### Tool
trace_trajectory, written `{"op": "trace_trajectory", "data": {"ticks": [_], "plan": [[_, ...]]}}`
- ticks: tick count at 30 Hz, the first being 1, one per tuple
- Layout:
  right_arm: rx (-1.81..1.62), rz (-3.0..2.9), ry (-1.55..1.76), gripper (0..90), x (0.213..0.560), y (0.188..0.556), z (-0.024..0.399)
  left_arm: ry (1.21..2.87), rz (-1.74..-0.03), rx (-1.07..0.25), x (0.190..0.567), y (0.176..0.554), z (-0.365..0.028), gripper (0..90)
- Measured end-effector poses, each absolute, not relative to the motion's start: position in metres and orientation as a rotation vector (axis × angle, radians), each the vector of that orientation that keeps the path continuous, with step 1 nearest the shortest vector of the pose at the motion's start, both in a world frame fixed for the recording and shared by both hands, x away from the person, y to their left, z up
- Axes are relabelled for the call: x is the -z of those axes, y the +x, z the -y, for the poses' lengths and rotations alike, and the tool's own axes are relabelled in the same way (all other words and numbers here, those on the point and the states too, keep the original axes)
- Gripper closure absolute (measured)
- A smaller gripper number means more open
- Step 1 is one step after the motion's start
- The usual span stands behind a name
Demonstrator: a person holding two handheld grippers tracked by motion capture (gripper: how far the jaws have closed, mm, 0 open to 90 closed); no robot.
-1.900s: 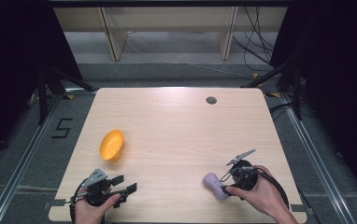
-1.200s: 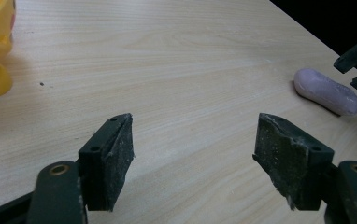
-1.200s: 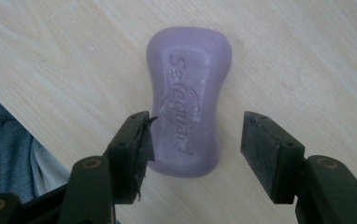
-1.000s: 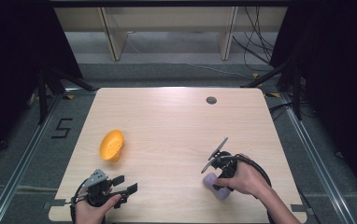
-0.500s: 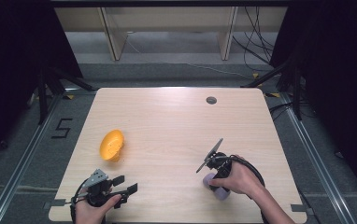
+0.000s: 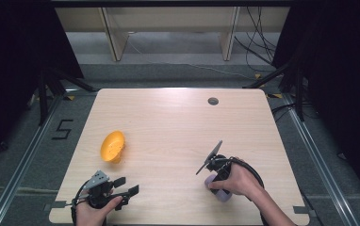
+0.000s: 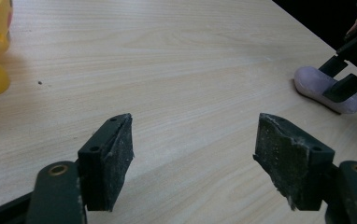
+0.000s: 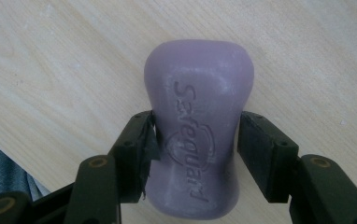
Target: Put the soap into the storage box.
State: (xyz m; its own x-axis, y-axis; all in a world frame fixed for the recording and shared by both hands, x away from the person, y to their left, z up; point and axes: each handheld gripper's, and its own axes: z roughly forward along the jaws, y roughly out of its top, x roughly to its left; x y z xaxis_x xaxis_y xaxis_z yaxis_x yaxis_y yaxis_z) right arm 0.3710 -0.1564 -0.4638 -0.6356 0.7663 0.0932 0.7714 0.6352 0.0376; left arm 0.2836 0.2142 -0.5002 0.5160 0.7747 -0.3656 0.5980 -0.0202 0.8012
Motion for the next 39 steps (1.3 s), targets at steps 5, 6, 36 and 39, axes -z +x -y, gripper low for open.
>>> {"op": "trace_trajectory", "data": {"ticks": [5, 6, 36, 39], "plan": [[0.104, 2.788, -1.29, 46.9, 0.4652, 0.3714, 0.1553, 1.716, -1.167, -0.213, 0.5003, 0.2837, -0.2143, 27.2], [0.1, 2.789, -1.288, 47.1, 0.4654, 0.3713, 0.155, 1.712, -1.164, -0.211, 0.5007, 0.2839, -0.2142, 27.3], [0.043, 2.818, -1.245, 49.8, 0.4689, 0.3721, 0.1533, 1.713, -1.166, -0.216, 0.501, 0.2841, -0.2142, 27.2], [0.021, 2.813, -1.262, 49.7, 0.4685, 0.3713, 0.1513, 1.725, -1.174, -0.218, 0.5, 0.2836, -0.2147, 27.2]]}}
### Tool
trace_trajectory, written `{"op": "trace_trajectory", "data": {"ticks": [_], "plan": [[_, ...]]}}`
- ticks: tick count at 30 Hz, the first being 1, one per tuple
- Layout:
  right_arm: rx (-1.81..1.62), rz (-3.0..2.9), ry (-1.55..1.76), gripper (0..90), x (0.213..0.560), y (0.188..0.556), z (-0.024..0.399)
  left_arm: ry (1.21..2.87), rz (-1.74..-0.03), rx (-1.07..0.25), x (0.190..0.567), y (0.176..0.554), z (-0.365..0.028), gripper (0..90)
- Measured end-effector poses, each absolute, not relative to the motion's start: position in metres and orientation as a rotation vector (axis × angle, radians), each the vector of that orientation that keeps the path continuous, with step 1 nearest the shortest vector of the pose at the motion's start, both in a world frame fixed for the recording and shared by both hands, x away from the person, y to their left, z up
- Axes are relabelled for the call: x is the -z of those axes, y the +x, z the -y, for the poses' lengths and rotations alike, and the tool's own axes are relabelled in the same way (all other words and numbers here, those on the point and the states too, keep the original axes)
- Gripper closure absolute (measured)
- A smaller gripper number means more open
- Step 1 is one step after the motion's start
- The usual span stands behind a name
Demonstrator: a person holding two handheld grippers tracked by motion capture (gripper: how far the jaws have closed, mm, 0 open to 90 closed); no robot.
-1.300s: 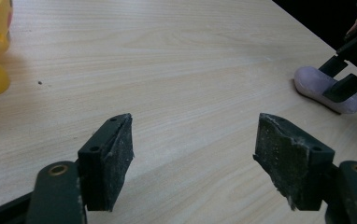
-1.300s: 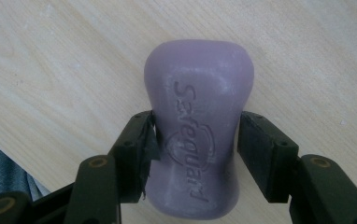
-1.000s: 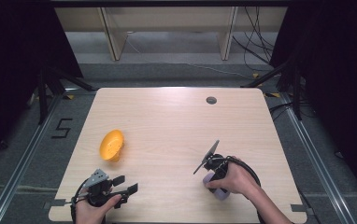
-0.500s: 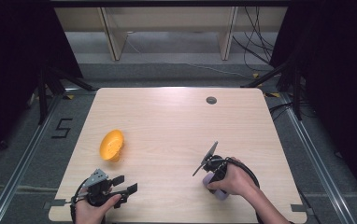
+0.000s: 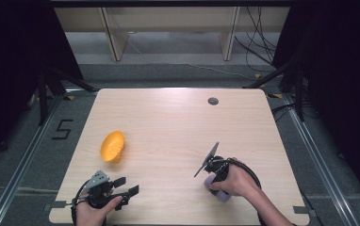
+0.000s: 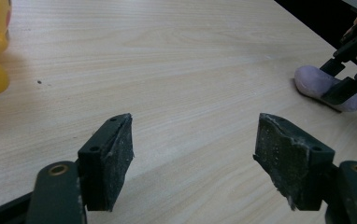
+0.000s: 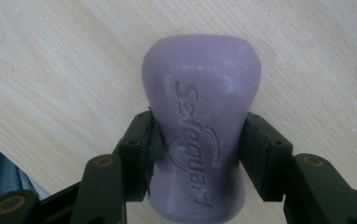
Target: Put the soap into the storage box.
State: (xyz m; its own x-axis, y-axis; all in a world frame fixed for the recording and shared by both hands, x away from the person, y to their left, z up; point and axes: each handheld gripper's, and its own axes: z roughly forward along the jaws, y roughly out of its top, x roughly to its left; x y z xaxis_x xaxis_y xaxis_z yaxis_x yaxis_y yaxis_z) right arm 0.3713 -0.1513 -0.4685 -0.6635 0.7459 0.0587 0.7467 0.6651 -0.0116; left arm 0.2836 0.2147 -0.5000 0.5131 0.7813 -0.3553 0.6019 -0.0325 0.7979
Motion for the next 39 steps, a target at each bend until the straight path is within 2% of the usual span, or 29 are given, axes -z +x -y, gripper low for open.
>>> {"op": "trace_trajectory", "data": {"ticks": [10, 13, 22, 35, 39], "plan": [[0.05, 2.853, -1.189, 46.4, 0.471, 0.372, 0.15, 1.726, -1.17, -0.216, 0.5, 0.284, -0.215, 27.2], [0.046, 2.868, -1.157, 49.5, 0.472, 0.372, 0.15, 1.728, -1.172, -0.215, 0.5, 0.284, -0.215, 27.2], [-0.018, 2.867, -1.216, 50.0, 0.471, 0.367, 0.147, 1.716, -1.171, -0.212, 0.501, 0.284, -0.214, 27.3], [0.101, 3.153, -0.889, 50.1, 0.47, 0.35, 0.147, 1.723, -1.174, -0.209, 0.5, 0.284, -0.214, 27.6], [0.117, 3.195, -0.899, 50.1, 0.466, 0.345, 0.148, 1.715, -1.17, -0.209, 0.501, 0.284, -0.214, 27.6]]}}
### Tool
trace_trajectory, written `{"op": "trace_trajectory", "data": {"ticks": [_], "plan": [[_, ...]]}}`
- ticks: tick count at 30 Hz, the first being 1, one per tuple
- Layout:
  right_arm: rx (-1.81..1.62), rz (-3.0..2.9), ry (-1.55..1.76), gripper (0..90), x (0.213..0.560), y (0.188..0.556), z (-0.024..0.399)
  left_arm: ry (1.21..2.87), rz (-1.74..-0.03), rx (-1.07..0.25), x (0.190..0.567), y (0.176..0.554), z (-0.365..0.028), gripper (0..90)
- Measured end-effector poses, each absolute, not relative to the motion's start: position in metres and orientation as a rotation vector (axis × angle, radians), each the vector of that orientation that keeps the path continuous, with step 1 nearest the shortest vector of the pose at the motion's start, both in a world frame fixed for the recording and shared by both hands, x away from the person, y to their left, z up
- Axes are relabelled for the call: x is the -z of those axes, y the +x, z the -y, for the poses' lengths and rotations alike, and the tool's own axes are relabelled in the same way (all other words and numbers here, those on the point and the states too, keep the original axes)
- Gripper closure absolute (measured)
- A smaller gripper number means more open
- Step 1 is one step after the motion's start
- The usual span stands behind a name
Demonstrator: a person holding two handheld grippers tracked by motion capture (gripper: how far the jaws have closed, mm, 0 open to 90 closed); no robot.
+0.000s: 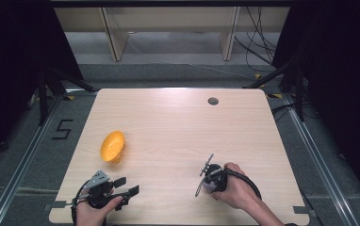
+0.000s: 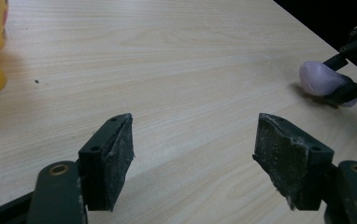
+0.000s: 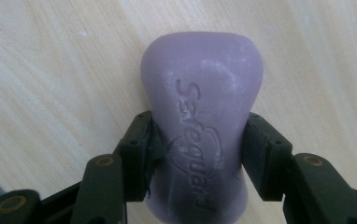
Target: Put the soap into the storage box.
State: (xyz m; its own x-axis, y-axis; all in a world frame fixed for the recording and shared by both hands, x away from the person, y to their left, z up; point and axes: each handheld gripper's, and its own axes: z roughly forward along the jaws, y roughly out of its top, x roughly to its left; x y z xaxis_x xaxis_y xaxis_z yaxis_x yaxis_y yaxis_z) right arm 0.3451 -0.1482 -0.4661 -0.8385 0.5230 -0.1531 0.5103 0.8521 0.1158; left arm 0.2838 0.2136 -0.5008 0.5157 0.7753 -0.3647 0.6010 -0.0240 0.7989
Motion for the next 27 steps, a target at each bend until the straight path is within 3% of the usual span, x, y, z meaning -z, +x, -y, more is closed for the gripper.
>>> {"op": "trace_trajectory", "data": {"ticks": [27], "plan": [[-0.311, -2.607, 0.489, 50.1, 0.441, 0.32, 0.158, 1.718, -1.158, -0.198, 0.501, 0.284, -0.214, 27.6]]}}
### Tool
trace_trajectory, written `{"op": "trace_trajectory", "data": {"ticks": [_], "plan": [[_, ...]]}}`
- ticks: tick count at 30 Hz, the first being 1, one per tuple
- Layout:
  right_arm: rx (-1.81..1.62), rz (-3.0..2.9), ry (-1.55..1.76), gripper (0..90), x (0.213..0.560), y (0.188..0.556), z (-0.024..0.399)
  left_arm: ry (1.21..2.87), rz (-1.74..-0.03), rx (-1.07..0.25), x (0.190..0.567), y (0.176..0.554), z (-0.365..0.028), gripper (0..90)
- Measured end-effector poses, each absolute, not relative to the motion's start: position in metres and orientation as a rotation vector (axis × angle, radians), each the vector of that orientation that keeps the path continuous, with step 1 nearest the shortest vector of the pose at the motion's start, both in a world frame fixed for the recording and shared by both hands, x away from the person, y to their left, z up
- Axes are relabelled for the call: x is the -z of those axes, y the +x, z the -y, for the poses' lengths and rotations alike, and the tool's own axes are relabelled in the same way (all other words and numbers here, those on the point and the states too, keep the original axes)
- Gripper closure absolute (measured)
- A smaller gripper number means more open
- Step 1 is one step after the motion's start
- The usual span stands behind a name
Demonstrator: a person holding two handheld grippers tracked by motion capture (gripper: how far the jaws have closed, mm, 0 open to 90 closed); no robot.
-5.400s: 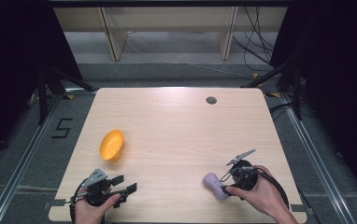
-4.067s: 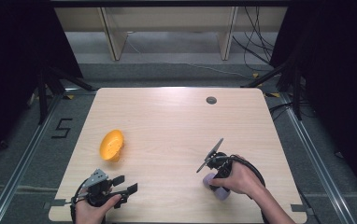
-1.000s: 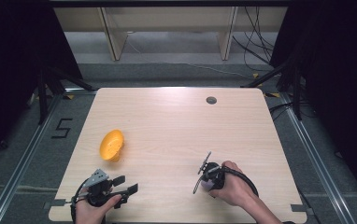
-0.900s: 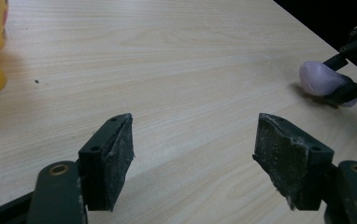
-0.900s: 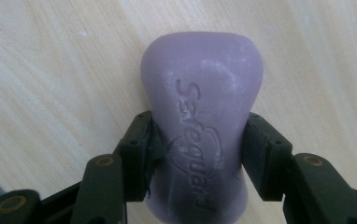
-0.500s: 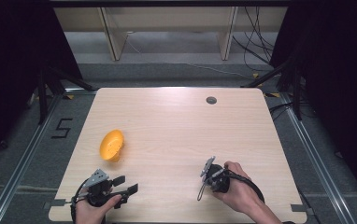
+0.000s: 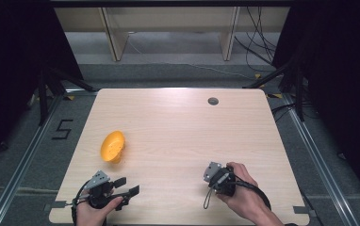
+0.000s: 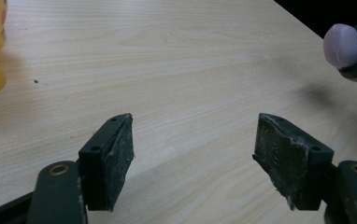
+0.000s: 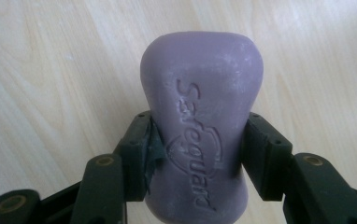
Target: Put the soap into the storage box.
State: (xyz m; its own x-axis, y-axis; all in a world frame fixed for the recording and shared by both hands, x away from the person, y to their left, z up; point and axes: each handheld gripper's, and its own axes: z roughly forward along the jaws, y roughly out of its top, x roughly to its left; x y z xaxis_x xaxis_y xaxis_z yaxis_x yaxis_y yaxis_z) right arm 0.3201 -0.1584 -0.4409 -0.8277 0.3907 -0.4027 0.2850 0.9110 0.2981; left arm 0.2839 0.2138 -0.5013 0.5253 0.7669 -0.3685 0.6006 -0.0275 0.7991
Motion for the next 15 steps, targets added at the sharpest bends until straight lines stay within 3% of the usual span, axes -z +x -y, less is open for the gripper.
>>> {"op": "trace_trajectory", "data": {"ticks": [15], "plan": [[-0.394, -2.493, 0.386, 50.1, 0.4409, 0.3089, 0.1583, 1.714, -1.152, -0.194, 0.4982, 0.2839, -0.2113, 27.5]]}}
